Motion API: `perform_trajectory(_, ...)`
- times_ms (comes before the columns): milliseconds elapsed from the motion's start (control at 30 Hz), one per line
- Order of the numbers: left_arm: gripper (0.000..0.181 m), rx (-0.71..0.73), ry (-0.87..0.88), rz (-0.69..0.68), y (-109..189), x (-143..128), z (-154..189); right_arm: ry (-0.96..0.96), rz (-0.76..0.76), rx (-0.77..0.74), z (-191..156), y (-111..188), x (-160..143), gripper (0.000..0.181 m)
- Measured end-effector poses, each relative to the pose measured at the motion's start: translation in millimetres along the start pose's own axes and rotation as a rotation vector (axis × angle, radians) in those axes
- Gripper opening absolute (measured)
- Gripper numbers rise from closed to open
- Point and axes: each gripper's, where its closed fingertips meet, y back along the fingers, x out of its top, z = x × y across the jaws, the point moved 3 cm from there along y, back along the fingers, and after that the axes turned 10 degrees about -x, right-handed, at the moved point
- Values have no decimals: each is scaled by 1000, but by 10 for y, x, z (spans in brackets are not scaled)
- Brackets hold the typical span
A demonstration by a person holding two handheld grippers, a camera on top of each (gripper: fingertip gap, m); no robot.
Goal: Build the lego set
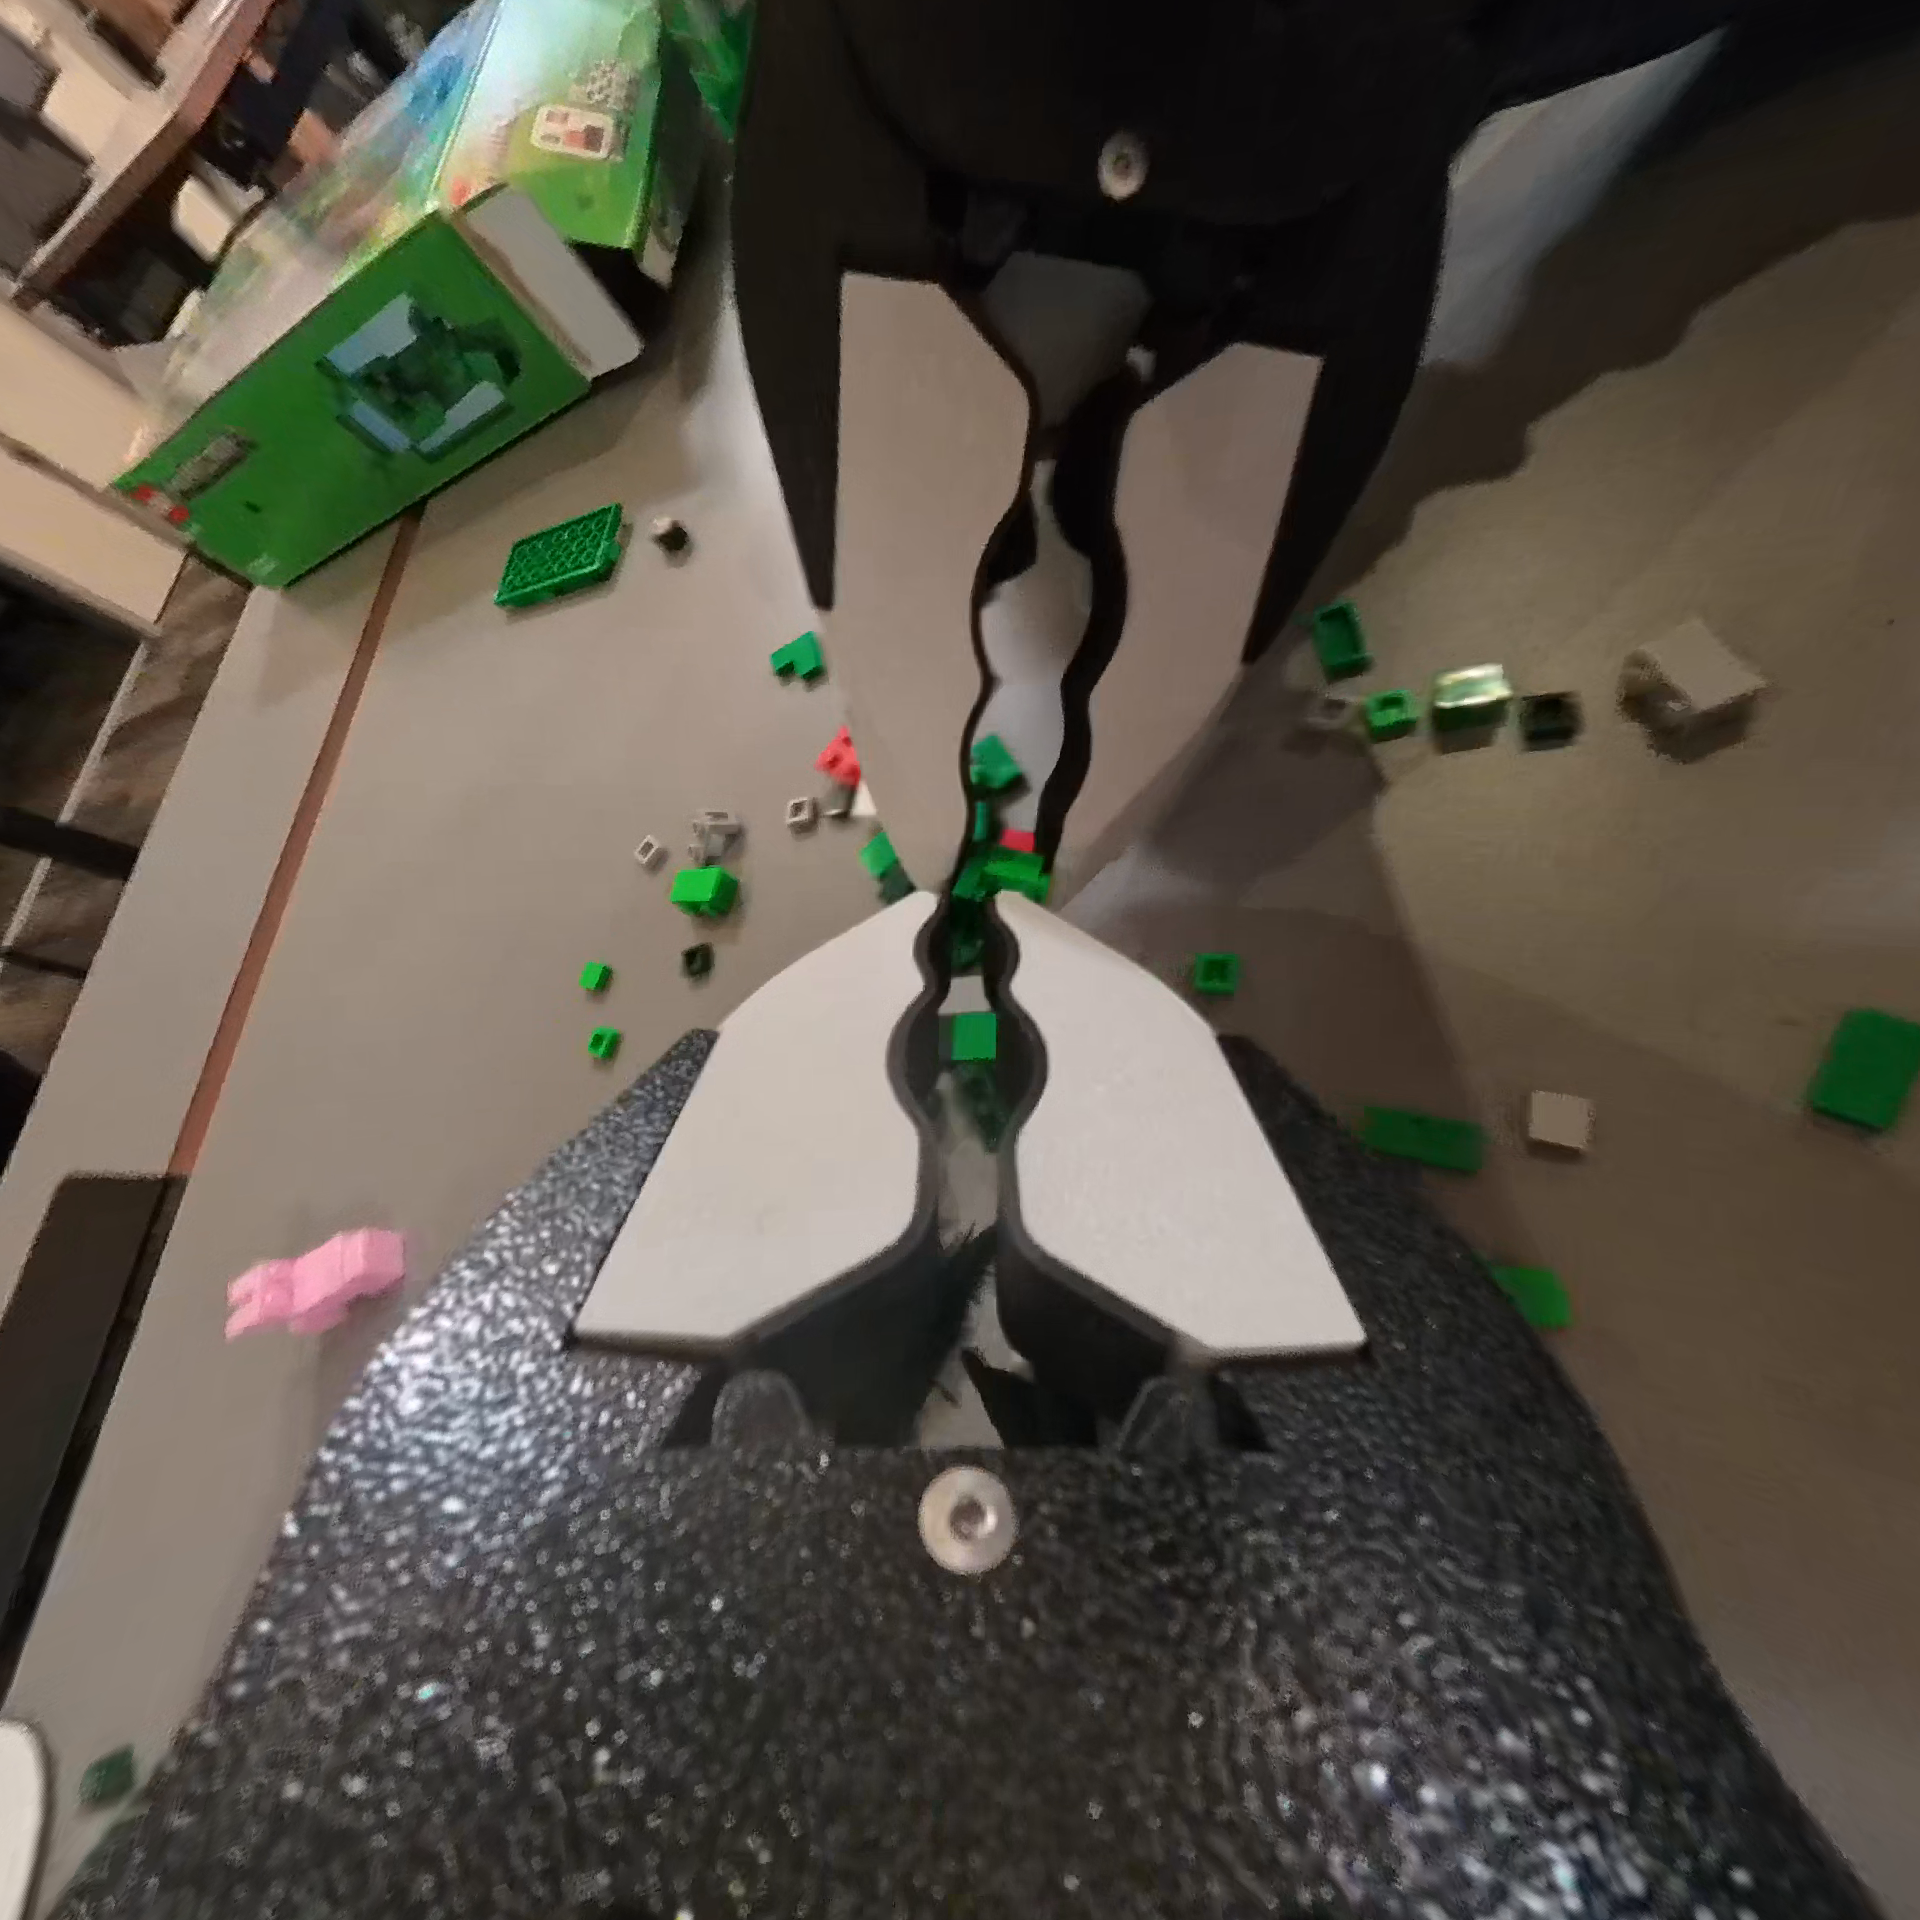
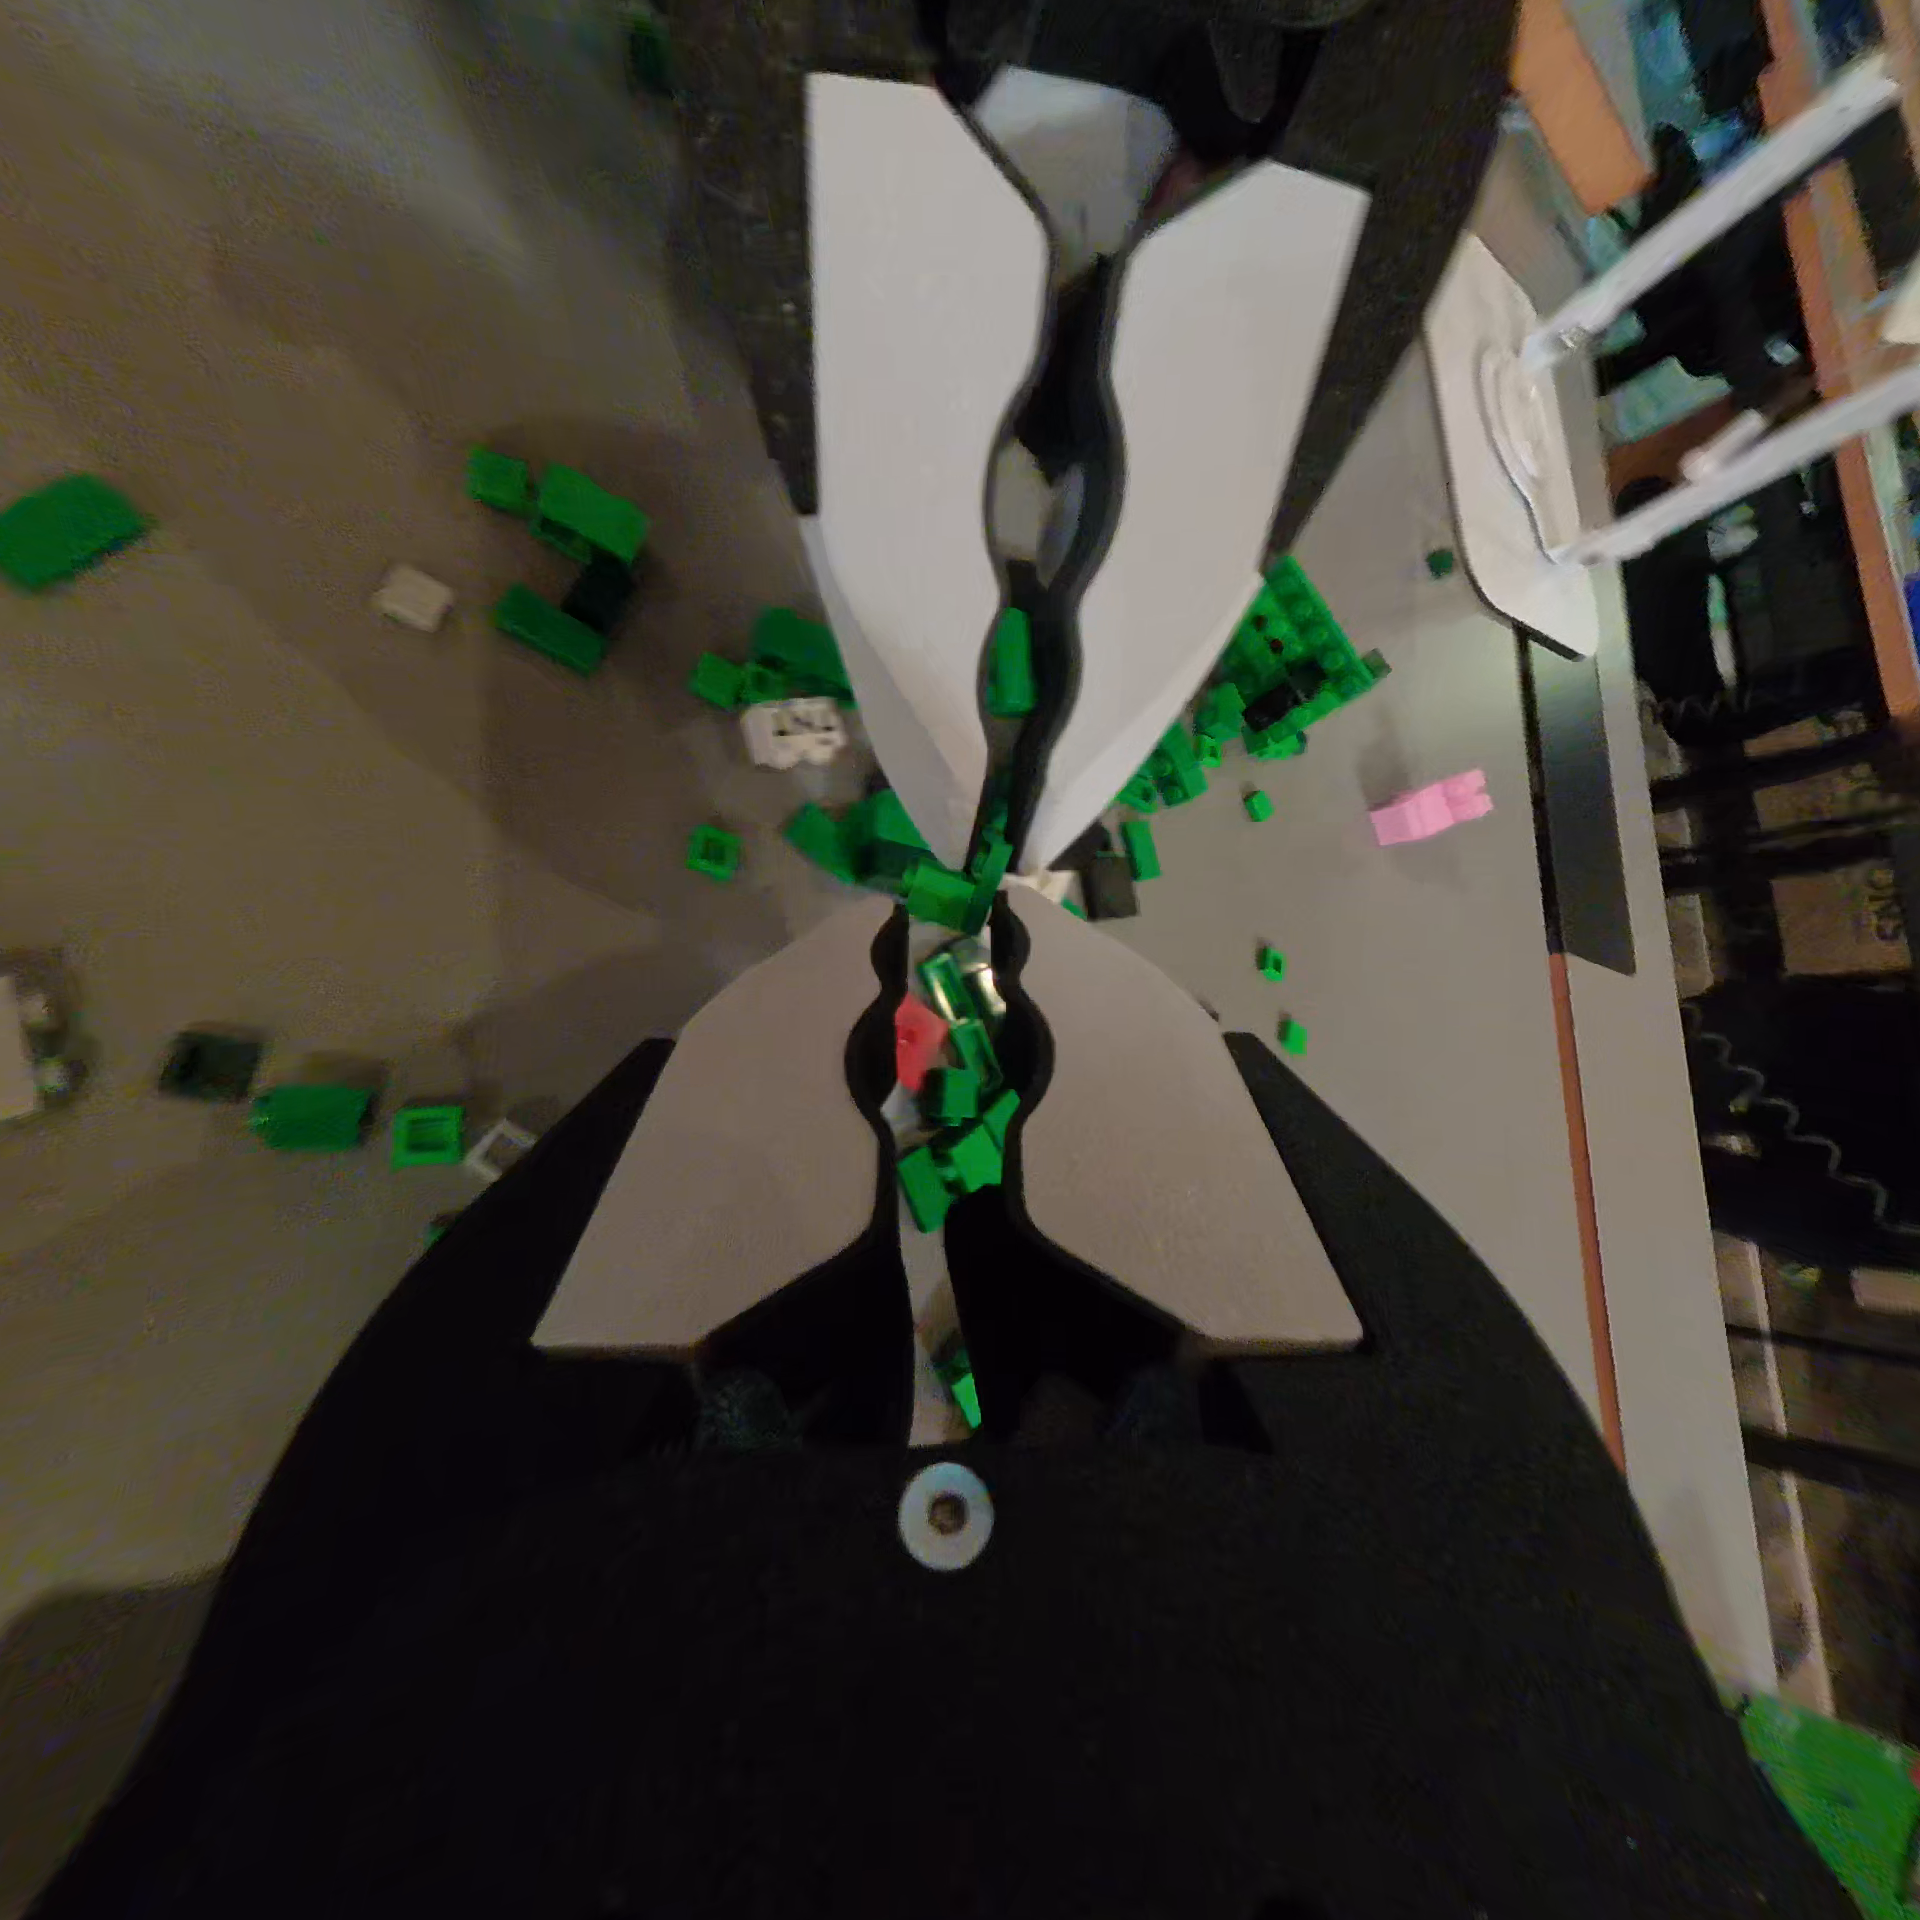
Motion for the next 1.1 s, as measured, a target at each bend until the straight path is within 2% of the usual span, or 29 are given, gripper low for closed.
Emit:
perform_trajectory(33,4,39,20,0,17,-5,-53,-48,-6,-36,57,-10,-14,14)
perform_trajectory(100,4,104,81,18,55,-3,-151,-197,-5,-61,152,-17,-23,18)
perform_trajectory(200,3,215,177,72,150,7,-305,-449,3,-12,227,-21,-4,19)
perform_trajectory(367,3,254,258,160,251,24,-388,-742,94,5,368,3,79,21)
perform_trajectory(467,3,251,247,159,241,40,-377,-868,120,42,414,21,86,23)
perform_trajectory(600,3,245,207,135,184,78,-332,-927,117,40,446,24,64,23)
perform_trajectory(800,3,208,236,144,171,117,-301,-808,81,8,411,19,62,11)
perform_trajectory(1100,4,14,157,-13,69,-37,-103,-89,-35,-118,185,-13,49,10)
